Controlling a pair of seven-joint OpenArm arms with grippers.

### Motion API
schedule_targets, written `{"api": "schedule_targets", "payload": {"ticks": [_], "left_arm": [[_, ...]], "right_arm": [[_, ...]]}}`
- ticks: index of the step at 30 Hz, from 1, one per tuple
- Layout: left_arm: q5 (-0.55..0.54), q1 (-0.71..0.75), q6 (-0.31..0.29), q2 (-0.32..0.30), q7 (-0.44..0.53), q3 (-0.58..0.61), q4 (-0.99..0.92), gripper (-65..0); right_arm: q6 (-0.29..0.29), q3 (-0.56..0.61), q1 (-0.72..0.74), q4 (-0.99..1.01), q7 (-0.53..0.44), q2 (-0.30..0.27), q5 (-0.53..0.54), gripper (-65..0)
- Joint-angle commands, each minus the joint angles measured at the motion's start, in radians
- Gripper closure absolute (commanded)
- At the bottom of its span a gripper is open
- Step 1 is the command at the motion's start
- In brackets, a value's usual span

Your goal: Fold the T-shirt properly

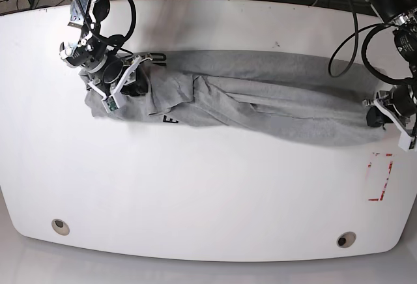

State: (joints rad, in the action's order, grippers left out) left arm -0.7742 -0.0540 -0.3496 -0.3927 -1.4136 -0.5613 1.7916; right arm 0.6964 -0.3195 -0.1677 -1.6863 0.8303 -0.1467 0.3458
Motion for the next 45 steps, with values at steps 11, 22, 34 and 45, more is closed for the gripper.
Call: {"api": "schedule_targets", "payload": {"ticks": [11,22,34,45], "left_arm": [[-0.009,0.085,-0.036,-0.087,0.017,-0.019,0.037,-0.8],[-0.004,0.217,-0.092,-0.147,0.017,-0.018,0.032,-1.3],[0.032,0.283,-0.092,-0.148,0.017,-0.018,0.03,-16.0],[0.183,0.282,-0.093,-0.148,0.017,0.079,0.03,-44.7]], "right_arm": [[0.002,-0.003,0.021,0.027,-0.022,-0.009,0.02,-11.9],[0.002,-0.003,0.02,0.038,-0.024,-0.009,0.02,-11.9],[0.002,-0.003,0.02,0.038,-0.024,-0.009,0.02,-11.9],[0.002,-0.003,0.02,0.038,-0.024,-0.009,0.02,-11.9]]}}
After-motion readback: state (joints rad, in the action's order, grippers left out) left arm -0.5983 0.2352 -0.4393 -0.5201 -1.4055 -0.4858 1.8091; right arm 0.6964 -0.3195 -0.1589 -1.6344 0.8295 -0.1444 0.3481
